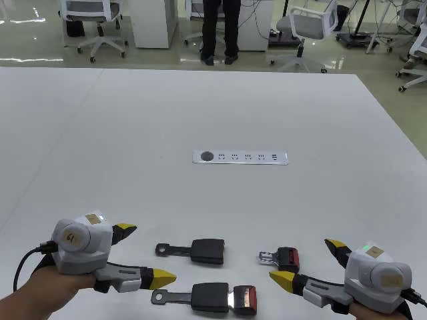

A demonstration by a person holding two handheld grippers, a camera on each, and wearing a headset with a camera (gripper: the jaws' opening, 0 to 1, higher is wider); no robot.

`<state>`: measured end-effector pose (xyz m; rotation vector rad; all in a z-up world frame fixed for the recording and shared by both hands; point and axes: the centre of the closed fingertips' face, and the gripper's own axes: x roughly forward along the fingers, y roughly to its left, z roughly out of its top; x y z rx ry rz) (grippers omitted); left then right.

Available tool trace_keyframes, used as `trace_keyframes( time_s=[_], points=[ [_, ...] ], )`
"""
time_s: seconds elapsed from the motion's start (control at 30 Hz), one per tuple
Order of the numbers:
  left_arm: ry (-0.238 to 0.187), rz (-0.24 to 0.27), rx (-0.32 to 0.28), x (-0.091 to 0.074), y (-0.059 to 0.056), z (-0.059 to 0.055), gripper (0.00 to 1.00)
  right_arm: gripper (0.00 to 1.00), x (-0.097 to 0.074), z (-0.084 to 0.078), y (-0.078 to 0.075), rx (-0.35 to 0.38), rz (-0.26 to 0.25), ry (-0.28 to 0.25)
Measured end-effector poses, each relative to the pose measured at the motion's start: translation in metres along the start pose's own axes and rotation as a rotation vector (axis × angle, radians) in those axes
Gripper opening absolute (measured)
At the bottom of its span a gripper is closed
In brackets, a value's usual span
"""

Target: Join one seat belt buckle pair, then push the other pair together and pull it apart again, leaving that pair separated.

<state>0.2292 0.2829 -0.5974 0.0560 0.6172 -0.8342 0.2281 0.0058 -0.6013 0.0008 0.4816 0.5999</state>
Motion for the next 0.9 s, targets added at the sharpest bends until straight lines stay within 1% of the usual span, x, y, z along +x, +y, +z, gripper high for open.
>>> trace_keyframes(
  time_s=[0.03,0.1,0.13,0.2,0.27,0.3,0.37,0.4,0.43,0.47,0.53,0.6,0.67,0.7,0.77,0.83,0.9],
  points=[
    [-0.006,-0.003,0.0,-0.004,-0.004,0.003,0.97,0.99,-0.003,0.0,0.003,0.0,0.012,-0.001],
    [-0.016,-0.015,0.007,-0.01,-0.01,0.004,0.98,0.99,-0.009,0.0,0.01,-0.019,0.029,-0.003],
    [-0.014,-0.017,0.013,-0.012,-0.01,0.003,0.98,0.99,-0.013,0.0,0.014,-0.029,0.033,-0.003],
    [-0.018,-0.027,0.025,-0.018,-0.009,0.0,0.99,0.99,-0.017,-0.004,0.016,-0.041,0.045,0.001],
    [-0.019,-0.035,0.028,-0.023,-0.009,-0.003,0.99,0.99,-0.022,-0.004,0.02,-0.046,0.053,0.005],
    [-0.023,-0.044,0.045,-0.028,-0.015,-0.001,0.99,0.99,-0.026,-0.003,0.025,-0.05,0.064,0.004],
    [-0.024,-0.048,0.064,-0.036,-0.02,0.0,0.97,0.99,-0.031,-0.001,0.025,-0.066,0.076,0.0],
    [-0.022,-0.049,0.065,-0.039,-0.02,-0.001,0.97,0.99,-0.036,0.0,0.029,-0.071,0.081,-0.004],
    [-0.024,-0.051,0.07,-0.042,-0.02,-0.002,0.97,0.99,-0.038,0.0,0.029,-0.074,0.086,-0.006],
    [-0.026,-0.053,0.084,-0.046,-0.024,0.0,0.97,0.99,-0.041,0.0,0.028,-0.078,0.092,-0.008],
    [-0.028,-0.054,0.089,-0.052,-0.028,0.0,0.97,0.99,-0.047,-0.001,0.03,-0.086,0.104,-0.008],
    [-0.037,-0.05,0.093,-0.057,-0.029,0.0,0.97,0.99,-0.053,0.0,0.031,-0.089,0.113,-0.015],
    [-0.046,-0.043,0.087,-0.062,-0.03,0.0,0.97,0.99,-0.059,0.001,0.033,-0.091,0.116,-0.019],
    [-0.059,-0.034,0.069,-0.066,-0.03,0.0,0.97,0.99,-0.063,0.001,0.034,-0.093,0.116,-0.022],
    [-0.058,-0.017,0.049,-0.068,-0.031,-0.001,0.98,0.99,-0.068,0.0,0.034,-0.094,0.116,-0.026],
    [-0.072,-0.005,0.035,-0.072,-0.035,-0.002,0.98,0.99,-0.074,0.0,0.034,-0.091,0.11,-0.034],
    [-0.075,0.007,0.03,-0.076,-0.039,-0.004,0.98,0.99,-0.079,0.0,0.037,-0.091,0.106,-0.04]
  ],
)
